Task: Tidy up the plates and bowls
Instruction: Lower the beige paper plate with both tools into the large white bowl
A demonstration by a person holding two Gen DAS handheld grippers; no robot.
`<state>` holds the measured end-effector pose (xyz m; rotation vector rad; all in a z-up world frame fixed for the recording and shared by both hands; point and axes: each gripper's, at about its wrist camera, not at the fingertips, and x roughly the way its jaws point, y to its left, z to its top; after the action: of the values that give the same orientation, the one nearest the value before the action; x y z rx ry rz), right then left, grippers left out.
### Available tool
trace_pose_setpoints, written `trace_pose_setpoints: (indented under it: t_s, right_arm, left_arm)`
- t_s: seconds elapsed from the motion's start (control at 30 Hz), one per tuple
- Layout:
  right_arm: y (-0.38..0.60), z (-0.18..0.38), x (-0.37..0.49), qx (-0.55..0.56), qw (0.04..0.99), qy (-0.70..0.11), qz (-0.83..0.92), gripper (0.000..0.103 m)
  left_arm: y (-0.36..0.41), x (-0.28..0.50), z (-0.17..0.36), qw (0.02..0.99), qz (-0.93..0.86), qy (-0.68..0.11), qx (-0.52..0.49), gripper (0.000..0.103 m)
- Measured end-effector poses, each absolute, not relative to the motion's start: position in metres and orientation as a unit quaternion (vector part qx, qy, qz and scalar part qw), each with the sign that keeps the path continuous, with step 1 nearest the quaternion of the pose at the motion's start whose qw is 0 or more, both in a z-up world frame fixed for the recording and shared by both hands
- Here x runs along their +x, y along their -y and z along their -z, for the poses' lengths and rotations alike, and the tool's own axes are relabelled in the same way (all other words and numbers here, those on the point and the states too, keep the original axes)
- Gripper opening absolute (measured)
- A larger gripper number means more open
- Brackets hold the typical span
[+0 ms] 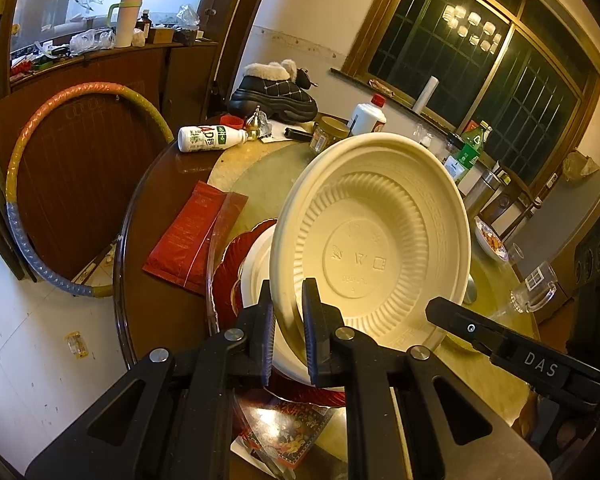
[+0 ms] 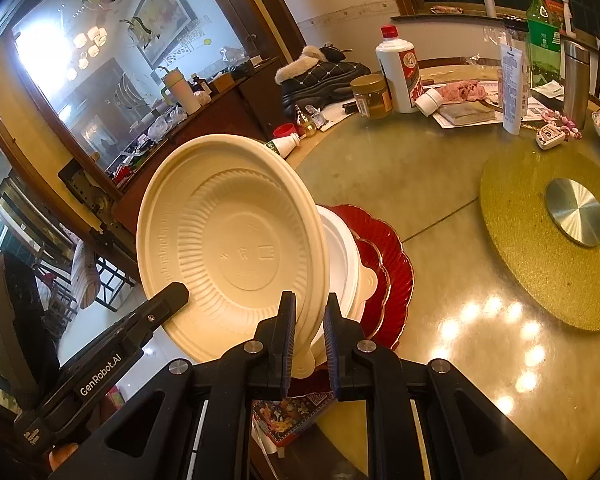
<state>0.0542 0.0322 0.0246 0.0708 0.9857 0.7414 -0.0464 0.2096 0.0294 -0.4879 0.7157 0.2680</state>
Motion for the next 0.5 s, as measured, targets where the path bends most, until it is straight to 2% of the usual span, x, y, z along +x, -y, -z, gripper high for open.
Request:
trace_pose_setpoints:
  t_s: [0.5]
  right_arm:
    - [-0.0330,-0.0221,0.0534,0.028,0.811,-0.468,-0.349,0.014]
  left_arm:
    - [-0.2180,-0.0421,-0.0223,0.886,-0.116,-0.368,-0.256,0.011]
